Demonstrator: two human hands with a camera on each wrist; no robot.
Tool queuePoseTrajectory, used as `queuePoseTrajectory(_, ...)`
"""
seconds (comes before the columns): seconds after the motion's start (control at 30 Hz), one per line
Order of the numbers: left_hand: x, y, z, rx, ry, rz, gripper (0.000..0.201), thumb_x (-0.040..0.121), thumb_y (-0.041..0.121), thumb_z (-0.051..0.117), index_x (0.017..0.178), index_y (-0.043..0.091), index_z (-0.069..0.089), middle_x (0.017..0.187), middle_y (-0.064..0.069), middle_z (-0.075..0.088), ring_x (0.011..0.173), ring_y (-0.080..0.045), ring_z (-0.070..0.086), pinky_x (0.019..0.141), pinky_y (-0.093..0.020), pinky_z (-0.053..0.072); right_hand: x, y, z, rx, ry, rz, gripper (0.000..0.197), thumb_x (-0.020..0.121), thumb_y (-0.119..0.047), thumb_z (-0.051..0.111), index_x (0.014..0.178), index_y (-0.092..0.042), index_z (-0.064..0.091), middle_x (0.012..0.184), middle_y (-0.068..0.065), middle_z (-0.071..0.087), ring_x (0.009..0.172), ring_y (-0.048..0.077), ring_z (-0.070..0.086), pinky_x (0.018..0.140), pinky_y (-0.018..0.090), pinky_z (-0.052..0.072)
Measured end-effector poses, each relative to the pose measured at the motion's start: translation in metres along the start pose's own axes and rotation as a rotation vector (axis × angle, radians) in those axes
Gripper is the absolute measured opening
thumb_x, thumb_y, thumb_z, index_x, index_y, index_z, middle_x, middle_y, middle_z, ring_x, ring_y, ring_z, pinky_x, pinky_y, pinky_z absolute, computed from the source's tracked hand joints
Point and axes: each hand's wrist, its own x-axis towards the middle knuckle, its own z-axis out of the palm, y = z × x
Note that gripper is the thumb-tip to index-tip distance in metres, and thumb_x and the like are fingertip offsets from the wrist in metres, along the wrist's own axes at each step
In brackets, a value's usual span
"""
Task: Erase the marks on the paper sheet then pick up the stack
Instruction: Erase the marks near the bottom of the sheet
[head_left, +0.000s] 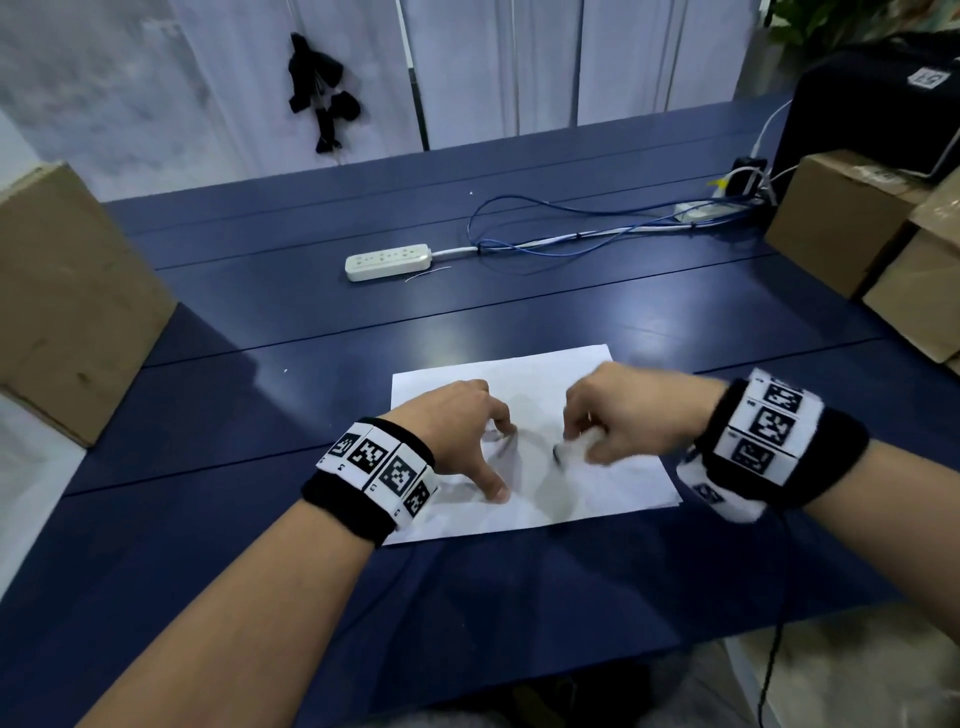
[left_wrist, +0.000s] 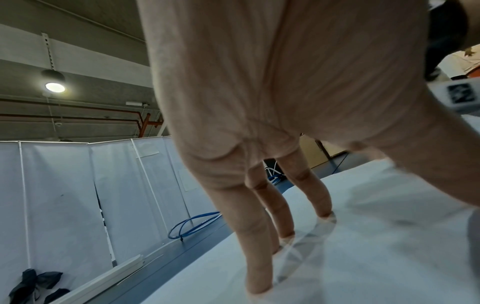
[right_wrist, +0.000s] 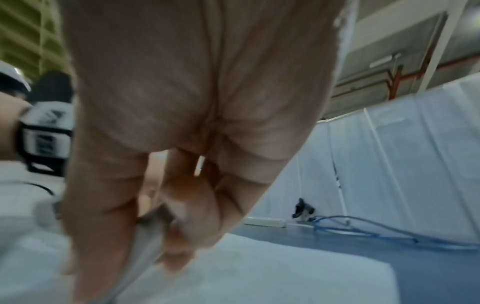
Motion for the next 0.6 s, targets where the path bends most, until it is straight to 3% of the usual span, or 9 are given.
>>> queuePoseTrajectory(0.1, 0.001, 0.000, 0.001, 0.000, 0.001, 0.003, 0.078, 0.058, 0.060, 0.089, 0.127, 0.034, 0.062, 0.111, 0.008, 0.047, 0.102, -0.013, 0.048, 0.080, -0.029, 0.041, -0.010, -0.014, 0.007, 0.022, -0.165, -0.104, 0.031, 0.075, -0.029, 0.074, 0.106, -0.025, 0.074, 0.098, -0.007, 0.070, 0.081, 0.006, 0.057, 0.076, 0.025, 0.051)
queuePoseTrajectory(0.2, 0.001, 0.000, 0.000, 0.002, -0.004, 0.005, 0.078, 0.059, 0.060, 0.088, 0.127, 0.034, 0.061, 0.111, 0.008, 0.046, 0.102, -0.013, 0.047, 0.079, -0.029, 0.039, 0.006, 0.001, 0.001, -0.015, -0.005, -0.005, 0.025, 0.080, -0.027, 0.072, 0.104, -0.021, 0.074, 0.099, -0.004, 0.071, 0.089, 0.014, 0.061, 0.078, 0.027, 0.051)
queuePoseTrajectory(0.27, 0.000, 0.000, 0.000, 0.001, -0.005, 0.001, 0.078, 0.059, 0.060, 0.088, 0.128, 0.033, 0.060, 0.111, 0.008, 0.046, 0.102, -0.014, 0.047, 0.078, -0.029, 0.038, 0.014, 0.013, -0.004, -0.035, 0.126, 0.073, 0.022, 0.084, -0.037, 0.070, 0.096, -0.019, 0.074, 0.093, 0.000, 0.071, 0.090, 0.021, 0.064, 0.072, 0.029, 0.051)
queuePoseTrajectory(0.33, 0.000, 0.000, 0.000, -0.001, 0.001, 0.001, 0.079, 0.059, 0.060, 0.088, 0.128, 0.033, 0.061, 0.111, 0.008, 0.046, 0.100, -0.012, 0.045, 0.078, -0.029, 0.038, 0.013, 0.016, -0.003, -0.030, 0.143, 0.075, 0.021, 0.083, -0.035, 0.070, 0.094, -0.018, 0.073, 0.092, 0.000, 0.070, 0.086, 0.019, 0.062, 0.071, 0.029, 0.050)
queuePoseTrajectory(0.43, 0.001, -0.001, 0.001, -0.003, 0.003, 0.003, 0.078, 0.058, 0.060, 0.089, 0.127, 0.033, 0.062, 0.110, 0.009, 0.045, 0.097, -0.011, 0.044, 0.079, -0.029, 0.038, -0.003, -0.004, 0.002, -0.005, -0.092, -0.053, 0.027, 0.076, -0.024, 0.075, 0.103, -0.022, 0.074, 0.094, -0.006, 0.068, 0.072, -0.001, 0.051, 0.067, 0.015, 0.041)
queuePoseTrajectory(0.5, 0.001, -0.001, 0.001, -0.001, 0.002, 0.002, 0.078, 0.057, 0.061, 0.089, 0.125, 0.034, 0.062, 0.110, 0.009, 0.046, 0.100, -0.013, 0.047, 0.079, -0.029, 0.041, -0.007, -0.013, 0.006, 0.008, -0.220, -0.093, 0.030, 0.076, -0.025, 0.077, 0.105, -0.025, 0.074, 0.088, -0.009, 0.064, 0.069, -0.002, 0.051, 0.063, 0.011, 0.041)
queuePoseTrajectory(0.6, 0.001, -0.001, 0.001, -0.002, 0.002, -0.001, 0.079, 0.056, 0.060, 0.089, 0.126, 0.034, 0.062, 0.110, 0.009, 0.046, 0.100, -0.013, 0.047, 0.079, -0.030, 0.041, 0.004, -0.003, 0.000, -0.004, -0.046, -0.024, 0.018, 0.079, -0.029, 0.074, 0.096, -0.023, 0.072, 0.091, -0.006, 0.067, 0.079, 0.011, 0.055, 0.074, 0.027, 0.051)
